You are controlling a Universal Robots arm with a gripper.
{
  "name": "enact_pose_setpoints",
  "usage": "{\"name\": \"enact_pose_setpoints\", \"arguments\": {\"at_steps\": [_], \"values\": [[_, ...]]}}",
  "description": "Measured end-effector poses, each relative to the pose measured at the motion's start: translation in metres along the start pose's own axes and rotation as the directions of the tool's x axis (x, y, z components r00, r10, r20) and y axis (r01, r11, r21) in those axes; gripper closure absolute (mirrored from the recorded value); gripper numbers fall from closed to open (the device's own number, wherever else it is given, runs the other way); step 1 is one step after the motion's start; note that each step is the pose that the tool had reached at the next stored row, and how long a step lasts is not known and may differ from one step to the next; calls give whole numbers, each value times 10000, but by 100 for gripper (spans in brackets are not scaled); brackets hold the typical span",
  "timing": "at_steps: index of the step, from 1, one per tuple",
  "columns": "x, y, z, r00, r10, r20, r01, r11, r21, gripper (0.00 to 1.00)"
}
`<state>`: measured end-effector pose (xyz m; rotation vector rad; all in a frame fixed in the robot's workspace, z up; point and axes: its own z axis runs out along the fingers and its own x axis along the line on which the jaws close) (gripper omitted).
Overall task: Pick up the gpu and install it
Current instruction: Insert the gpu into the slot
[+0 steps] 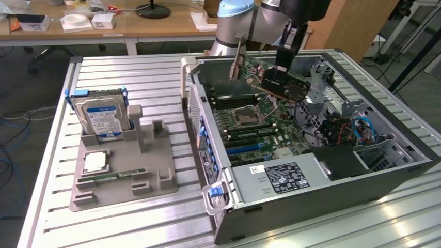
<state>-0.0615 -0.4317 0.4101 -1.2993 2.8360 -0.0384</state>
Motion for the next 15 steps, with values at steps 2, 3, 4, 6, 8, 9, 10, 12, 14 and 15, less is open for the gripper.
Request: {"name": "enact_pose_setpoints", "arguments": {"at_steps": [2, 3, 4, 6, 8, 9, 10, 12, 14, 15], "values": [[0, 0, 2, 9999, -136, 5, 136, 9999, -1, 74], [0, 0, 3, 9998, -205, 7, 205, 9998, -2, 74], [0, 0, 4, 9996, -273, 9, 273, 9996, -3, 74], [0, 0, 5, 9992, -406, 12, 406, 9992, -4, 74], [0, 0, 7, 9986, -537, 17, 537, 9986, -5, 74], [0, 0, 8, 9982, -602, 19, 602, 9982, -5, 74], [0, 0, 9, 9978, -668, 22, 668, 9978, -6, 74], [0, 0, 10, 9968, -802, 26, 803, 9968, -7, 74], [0, 0, 12, 9956, -931, 30, 931, 9957, -8, 74], [0, 1, 12, 9950, -996, 32, 996, 9950, -8, 74]]}}
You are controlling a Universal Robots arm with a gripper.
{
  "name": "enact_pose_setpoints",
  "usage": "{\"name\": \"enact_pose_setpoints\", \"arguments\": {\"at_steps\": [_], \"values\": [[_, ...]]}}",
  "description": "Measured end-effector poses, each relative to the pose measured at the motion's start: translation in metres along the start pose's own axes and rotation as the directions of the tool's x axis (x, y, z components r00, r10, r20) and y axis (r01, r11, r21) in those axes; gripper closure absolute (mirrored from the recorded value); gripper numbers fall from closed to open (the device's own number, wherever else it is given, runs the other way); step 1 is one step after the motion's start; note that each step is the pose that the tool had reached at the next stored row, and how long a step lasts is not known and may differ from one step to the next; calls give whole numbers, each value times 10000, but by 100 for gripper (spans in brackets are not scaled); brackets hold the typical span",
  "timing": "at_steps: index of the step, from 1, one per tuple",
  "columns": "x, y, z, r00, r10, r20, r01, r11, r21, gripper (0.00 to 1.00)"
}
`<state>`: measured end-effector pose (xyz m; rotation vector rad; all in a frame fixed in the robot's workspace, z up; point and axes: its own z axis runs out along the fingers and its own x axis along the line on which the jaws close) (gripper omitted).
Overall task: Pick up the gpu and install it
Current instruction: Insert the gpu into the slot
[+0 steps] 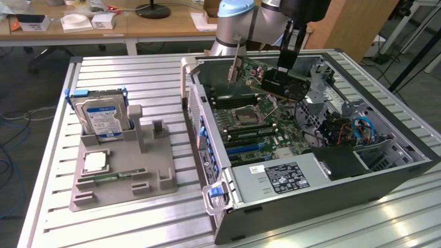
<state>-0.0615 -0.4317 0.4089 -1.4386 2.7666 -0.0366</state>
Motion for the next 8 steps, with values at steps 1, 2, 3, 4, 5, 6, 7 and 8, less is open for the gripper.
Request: {"name": "enact_pose_setpoints", "arguments": {"at_steps": [1, 2, 3, 4, 5, 6, 7, 8], "values": [[0, 0, 1, 10000, -64, 2, 64, 10000, -1, 74], [0, 0, 1, 9999, -128, 4, 128, 9999, -1, 74], [0, 0, 2, 9998, -196, 7, 196, 9998, -2, 74], [0, 0, 3, 9997, -261, 9, 261, 9997, -2, 74], [0, 0, 3, 9995, -324, 11, 324, 9995, -3, 74], [0, 0, 4, 9992, -387, 12, 387, 9992, -4, 74], [0, 0, 4, 9990, -450, 15, 450, 9990, -4, 74], [0, 0, 5, 9987, -513, 17, 513, 9987, -4, 74]]}}
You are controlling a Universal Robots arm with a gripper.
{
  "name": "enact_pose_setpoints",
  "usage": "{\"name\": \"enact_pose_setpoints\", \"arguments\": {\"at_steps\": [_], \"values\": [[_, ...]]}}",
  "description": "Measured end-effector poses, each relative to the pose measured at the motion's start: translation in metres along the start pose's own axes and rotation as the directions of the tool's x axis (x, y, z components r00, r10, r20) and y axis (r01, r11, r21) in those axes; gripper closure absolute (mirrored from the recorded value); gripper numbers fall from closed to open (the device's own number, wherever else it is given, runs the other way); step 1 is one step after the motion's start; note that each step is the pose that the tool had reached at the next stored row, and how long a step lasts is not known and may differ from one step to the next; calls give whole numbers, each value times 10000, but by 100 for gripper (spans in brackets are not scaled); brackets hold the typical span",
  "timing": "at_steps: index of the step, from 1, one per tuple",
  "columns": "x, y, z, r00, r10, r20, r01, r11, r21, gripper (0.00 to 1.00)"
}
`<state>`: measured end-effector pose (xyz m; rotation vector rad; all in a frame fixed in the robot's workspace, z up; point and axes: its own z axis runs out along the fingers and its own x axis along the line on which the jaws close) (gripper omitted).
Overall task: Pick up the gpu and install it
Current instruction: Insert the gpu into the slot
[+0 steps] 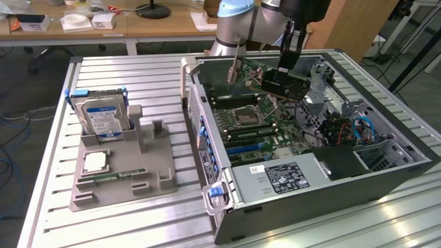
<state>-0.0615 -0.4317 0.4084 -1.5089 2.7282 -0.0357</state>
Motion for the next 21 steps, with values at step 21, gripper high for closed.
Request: {"name": "enact_pose_setpoints", "arguments": {"at_steps": [21], "values": [[0, 1, 12, 9922, -1243, 39, 1243, 9922, -10, 74]]}}
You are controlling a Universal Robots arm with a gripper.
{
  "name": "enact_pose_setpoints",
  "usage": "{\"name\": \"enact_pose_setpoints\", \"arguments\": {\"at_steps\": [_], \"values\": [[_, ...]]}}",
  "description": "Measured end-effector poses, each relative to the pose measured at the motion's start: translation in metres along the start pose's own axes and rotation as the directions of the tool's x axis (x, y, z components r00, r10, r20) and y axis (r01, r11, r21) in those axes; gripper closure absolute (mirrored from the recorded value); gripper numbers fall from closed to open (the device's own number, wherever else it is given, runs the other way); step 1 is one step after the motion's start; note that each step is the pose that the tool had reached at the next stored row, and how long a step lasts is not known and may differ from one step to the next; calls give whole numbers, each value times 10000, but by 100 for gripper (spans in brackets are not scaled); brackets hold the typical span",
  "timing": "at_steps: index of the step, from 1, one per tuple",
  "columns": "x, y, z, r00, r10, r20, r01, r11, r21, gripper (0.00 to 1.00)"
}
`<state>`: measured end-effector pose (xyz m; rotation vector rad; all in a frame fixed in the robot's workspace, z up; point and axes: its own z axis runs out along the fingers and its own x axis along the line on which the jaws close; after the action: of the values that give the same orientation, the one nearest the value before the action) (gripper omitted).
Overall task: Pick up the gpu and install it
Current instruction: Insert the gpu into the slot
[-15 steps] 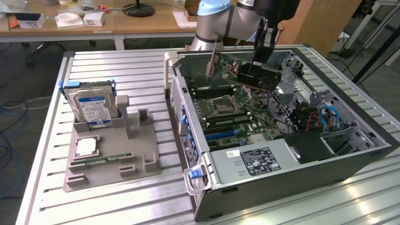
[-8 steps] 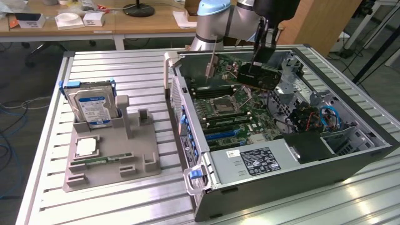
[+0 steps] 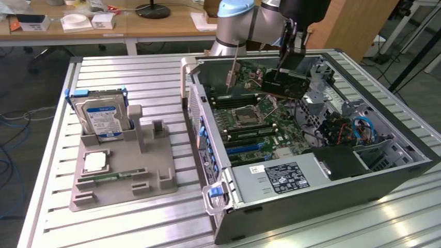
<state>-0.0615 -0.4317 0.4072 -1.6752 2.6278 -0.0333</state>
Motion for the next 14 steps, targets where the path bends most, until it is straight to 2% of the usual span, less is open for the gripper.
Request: {"name": "enact_pose_setpoints", "arguments": {"at_steps": [14], "values": [[0, 0, 7, 9968, -798, 26, 798, 9968, -7, 74]]}}
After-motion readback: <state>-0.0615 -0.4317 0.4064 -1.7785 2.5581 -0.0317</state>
